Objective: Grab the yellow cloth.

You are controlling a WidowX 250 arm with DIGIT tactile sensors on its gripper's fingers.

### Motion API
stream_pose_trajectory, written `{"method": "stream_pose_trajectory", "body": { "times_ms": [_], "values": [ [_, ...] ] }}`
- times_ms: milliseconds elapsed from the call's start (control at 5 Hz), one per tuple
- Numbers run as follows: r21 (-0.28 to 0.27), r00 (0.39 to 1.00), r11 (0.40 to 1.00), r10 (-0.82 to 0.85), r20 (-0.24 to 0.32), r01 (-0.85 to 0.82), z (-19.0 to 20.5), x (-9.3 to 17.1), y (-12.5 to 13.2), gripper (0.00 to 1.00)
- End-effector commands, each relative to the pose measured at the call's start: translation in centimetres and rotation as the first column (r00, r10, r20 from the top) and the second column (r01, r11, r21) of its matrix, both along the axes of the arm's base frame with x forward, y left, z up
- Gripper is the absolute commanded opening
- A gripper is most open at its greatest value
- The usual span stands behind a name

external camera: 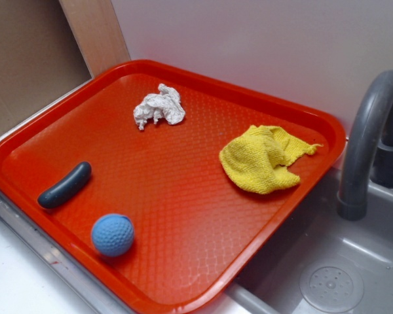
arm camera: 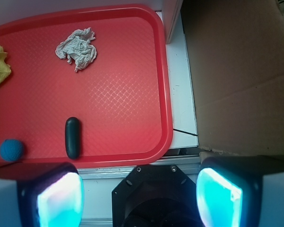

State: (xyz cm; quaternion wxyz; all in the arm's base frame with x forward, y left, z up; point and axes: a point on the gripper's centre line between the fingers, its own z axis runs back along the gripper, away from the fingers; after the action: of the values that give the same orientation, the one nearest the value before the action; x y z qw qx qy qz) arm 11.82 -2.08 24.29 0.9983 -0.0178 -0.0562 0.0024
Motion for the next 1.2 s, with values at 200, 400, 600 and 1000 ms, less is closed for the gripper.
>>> {"method": "stream_pose_trajectory", "body": {
  "times_ms": [200, 400, 600, 1000],
  "values": [
    [-0.076, 0.996, 0.997, 0.035, 0.078, -0.029, -0.5, 0.6, -3.8, 1.0],
    [-0.158, 0.993, 0.985, 0.079, 0.088, -0.064, -1.5, 3.1, -8.1, 1.0],
    [-0.26, 0.98, 0.957, 0.162, 0.112, -0.129, -1.6, 5.4, -12.0, 1.0],
    [-0.322, 0.97, 0.932, 0.212, 0.12, -0.164, -4.5, 8.6, -21.1, 1.0]
  ]
}}
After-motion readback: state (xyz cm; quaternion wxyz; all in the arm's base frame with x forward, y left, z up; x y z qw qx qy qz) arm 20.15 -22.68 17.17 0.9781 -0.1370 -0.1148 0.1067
